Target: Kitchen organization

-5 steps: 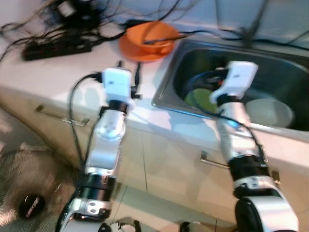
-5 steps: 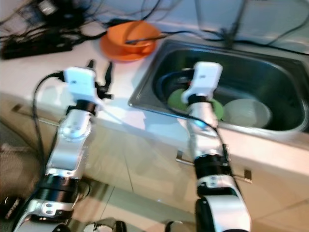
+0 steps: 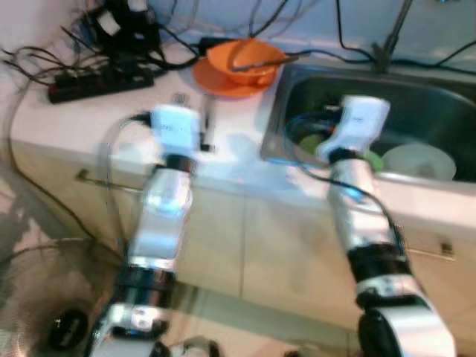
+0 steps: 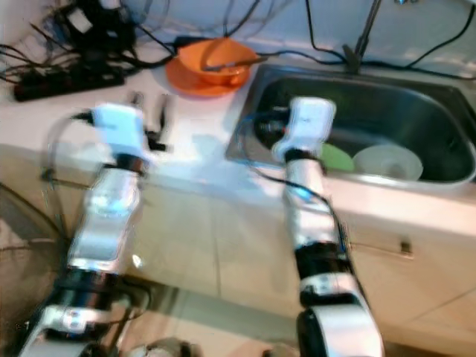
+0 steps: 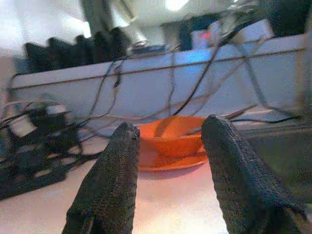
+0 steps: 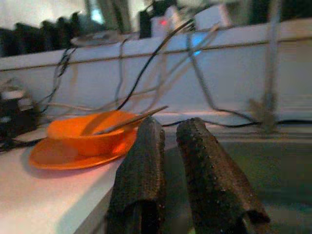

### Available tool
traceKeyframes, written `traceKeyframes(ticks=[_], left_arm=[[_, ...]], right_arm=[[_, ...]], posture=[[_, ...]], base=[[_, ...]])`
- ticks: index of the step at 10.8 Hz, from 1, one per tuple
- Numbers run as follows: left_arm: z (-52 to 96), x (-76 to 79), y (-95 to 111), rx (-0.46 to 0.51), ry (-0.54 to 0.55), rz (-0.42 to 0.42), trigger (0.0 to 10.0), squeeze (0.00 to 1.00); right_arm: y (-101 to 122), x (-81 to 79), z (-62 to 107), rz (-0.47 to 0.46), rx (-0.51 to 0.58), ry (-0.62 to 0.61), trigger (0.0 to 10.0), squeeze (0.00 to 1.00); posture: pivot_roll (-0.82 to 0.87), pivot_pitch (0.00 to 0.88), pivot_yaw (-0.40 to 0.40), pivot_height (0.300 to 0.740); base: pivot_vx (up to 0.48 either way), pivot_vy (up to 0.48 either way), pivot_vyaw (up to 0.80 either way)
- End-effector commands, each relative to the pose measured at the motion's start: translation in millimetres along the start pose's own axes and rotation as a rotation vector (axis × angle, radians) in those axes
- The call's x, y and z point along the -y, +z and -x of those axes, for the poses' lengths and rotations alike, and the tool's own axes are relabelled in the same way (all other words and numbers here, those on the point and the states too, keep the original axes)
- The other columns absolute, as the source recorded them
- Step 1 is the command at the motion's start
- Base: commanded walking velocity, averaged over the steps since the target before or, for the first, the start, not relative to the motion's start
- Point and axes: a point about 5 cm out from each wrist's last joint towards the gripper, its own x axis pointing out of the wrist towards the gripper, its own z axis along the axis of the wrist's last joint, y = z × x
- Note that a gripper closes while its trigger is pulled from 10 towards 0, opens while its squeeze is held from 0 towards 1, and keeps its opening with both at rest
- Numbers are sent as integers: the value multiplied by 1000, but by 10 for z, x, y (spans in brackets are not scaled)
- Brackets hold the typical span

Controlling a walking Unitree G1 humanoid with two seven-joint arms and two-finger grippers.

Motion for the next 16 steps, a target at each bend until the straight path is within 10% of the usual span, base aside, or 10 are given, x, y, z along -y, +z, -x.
traceKeyframes(ticks=[1,16], left_arm=[[-9,-47,-2,-3,12,-13,10000,0],[-29,-39,1,-7,-22,-9,10000,0]], right_arm=[[40,-61,-3,-11,16,9,10000,0],[12,-83,-20,22,-7,24,10000,0]], posture=[[90,25,30,740],[101,13,33,740]], base=[[0,356,0],[237,0,4]])
